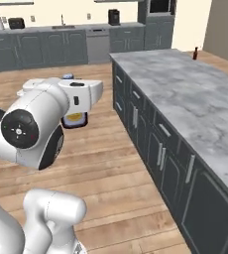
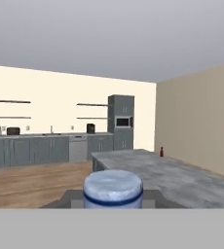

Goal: The dining table condiment station is running low on condiment bottle. Refill the condiment station by opening the cabinet and taking the condiment bottle from the cabinet and placing it on the dining table.

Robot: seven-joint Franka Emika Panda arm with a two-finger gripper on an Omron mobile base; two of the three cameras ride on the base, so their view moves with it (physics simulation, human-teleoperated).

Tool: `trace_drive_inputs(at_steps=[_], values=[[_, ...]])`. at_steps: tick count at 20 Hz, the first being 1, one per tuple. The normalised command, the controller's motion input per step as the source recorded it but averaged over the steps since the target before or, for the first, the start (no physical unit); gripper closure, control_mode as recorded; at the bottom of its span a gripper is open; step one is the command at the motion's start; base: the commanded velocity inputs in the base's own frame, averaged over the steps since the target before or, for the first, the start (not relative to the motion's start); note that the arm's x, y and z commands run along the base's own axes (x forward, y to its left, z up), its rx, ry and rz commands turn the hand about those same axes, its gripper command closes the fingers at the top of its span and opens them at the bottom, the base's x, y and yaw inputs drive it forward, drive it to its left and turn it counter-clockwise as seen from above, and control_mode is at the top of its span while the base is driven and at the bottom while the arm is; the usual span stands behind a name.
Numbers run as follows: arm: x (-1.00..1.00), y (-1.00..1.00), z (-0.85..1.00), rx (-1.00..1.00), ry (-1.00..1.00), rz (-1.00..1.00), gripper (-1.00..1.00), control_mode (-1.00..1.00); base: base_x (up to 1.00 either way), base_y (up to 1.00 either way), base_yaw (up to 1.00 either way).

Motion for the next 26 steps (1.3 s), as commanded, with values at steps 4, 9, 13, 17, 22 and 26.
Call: trace_drive_inputs(at_steps=[4,9,13,17,22,26], values=[[0.0,0.0,0.0,0.0,0.0,0.0,1.0,1.0,0.82,0.82,-0.38],[0.0,0.0,0.0,0.0,0.0,0.0,1.0,1.0,1.0,1.0,-0.27],[0.0,0.0,0.0,0.0,0.0,0.0,1.0,1.0,1.0,0.95,-0.07],[0.0,0.0,0.0,0.0,0.0,0.0,1.0,1.0,1.0,0.8,0.1],[0.0,0.0,0.0,0.0,0.0,0.0,1.0,1.0,1.0,1.0,0.12],[0.0,0.0,0.0,0.0,0.0,0.0,1.0,1.0,1.0,1.0,0.1]])
